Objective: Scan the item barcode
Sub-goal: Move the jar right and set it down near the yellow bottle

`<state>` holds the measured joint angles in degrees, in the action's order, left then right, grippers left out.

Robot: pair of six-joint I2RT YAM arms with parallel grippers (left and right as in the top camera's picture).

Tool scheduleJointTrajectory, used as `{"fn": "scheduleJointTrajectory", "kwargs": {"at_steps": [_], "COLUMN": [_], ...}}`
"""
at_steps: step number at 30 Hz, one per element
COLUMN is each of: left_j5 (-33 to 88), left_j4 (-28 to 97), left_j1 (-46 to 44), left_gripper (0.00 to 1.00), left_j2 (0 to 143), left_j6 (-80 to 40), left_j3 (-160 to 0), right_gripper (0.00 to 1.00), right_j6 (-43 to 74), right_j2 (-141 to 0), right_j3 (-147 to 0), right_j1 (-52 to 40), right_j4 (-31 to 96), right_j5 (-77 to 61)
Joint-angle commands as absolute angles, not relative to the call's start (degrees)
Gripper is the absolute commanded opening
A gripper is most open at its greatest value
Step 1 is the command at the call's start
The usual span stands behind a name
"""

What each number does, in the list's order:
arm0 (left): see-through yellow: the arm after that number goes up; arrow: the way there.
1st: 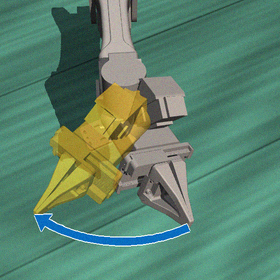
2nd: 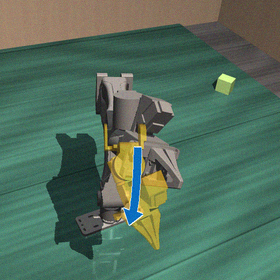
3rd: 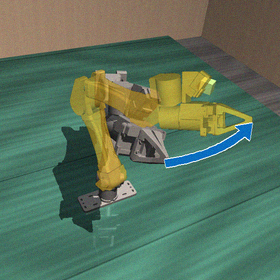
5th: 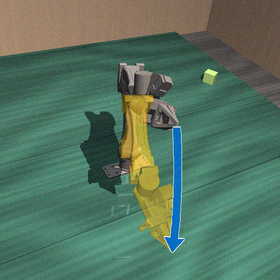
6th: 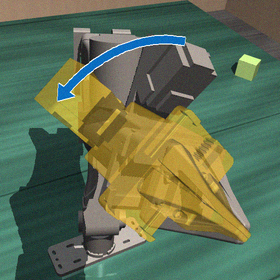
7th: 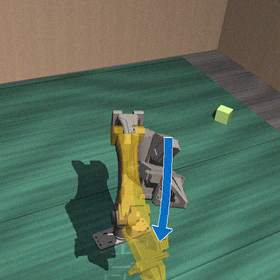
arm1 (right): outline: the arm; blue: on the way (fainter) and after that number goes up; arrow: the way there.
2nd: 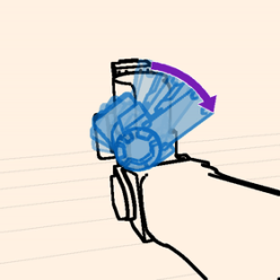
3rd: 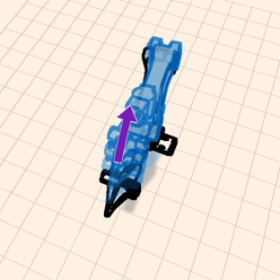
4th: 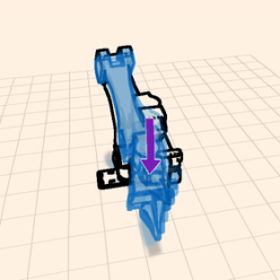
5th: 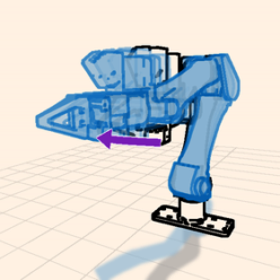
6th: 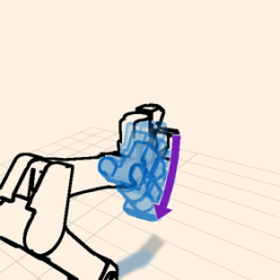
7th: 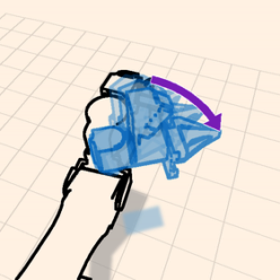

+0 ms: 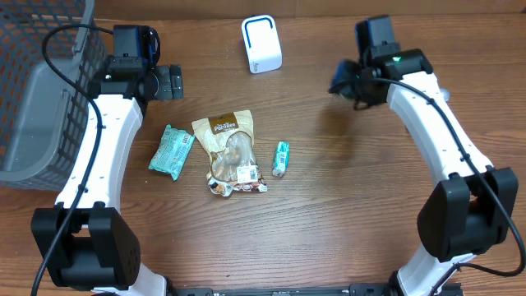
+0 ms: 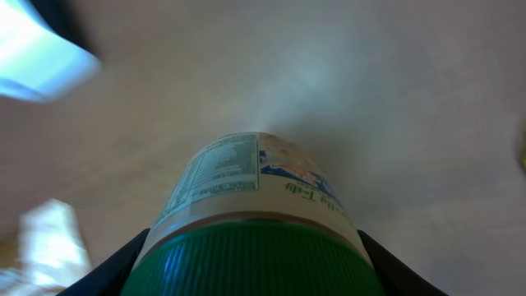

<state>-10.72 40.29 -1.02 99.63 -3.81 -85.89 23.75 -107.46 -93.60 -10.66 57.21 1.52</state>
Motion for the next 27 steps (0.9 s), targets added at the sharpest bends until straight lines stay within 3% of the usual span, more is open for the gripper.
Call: {"fn": "scheduleJointTrajectory", "kwargs": {"at_steps": [1,7,14,18,19,21,22,23,27], "left_j5": [-10.87,-10.87,-10.87,-10.87,-10.87,-10.87,-10.87,-10.87,-10.87], "left_j4": [40.1,40.1,40.1,40.1,40.1,40.1,40.1,40.1,40.1], "left_j1": [-1.19,-1.19,-1.19,-1.19,-1.19,-1.19,-1.19,-1.19,-1.19], "left_gripper": [1.0,0.99,1.0,1.0,1.0,1.0,0.99,1.0,1.0], "left_j2": [98.61,98.61,98.61,98.61,98.61,98.61,98.61,98.61,98.61], "left_j6": [-2.55,-2.55,-2.55,-2.55,-2.55,-2.55,-2.55,-2.55,-2.55], "left_j3": [-87.05,-87.05,-87.05,-87.05,-87.05,-87.05,-87.05,-87.05,-87.05], "right_gripper": [0.22,0.22,0.32,0.43,0.47,0.71,0.89,0.97,1.0], "right_j6": [23.46,23.44,23.46,23.46,23.46,23.46,23.46,23.44,23.44], "right_j2": [-107.07,-107.07,-107.07,-107.07,-107.07,-107.07,-107.07,-107.07,-107.04], "right_j3": [-91.35,-83.72,-76.18,-74.7,-74.56,-74.59,-74.59,-74.59,-74.74], "right_j1": [-8.84,-7.31,-7.31,-7.31,-7.31,-7.31,-7.31,-7.31,-7.31], "right_j4": [60.4,61.58,58.96,57.8,57.6,57.21,57.08,57.06,57.12], "right_j5": [1.43,4.89,12.03,12.43,12.43,12.43,12.45,12.45,14.76]}}
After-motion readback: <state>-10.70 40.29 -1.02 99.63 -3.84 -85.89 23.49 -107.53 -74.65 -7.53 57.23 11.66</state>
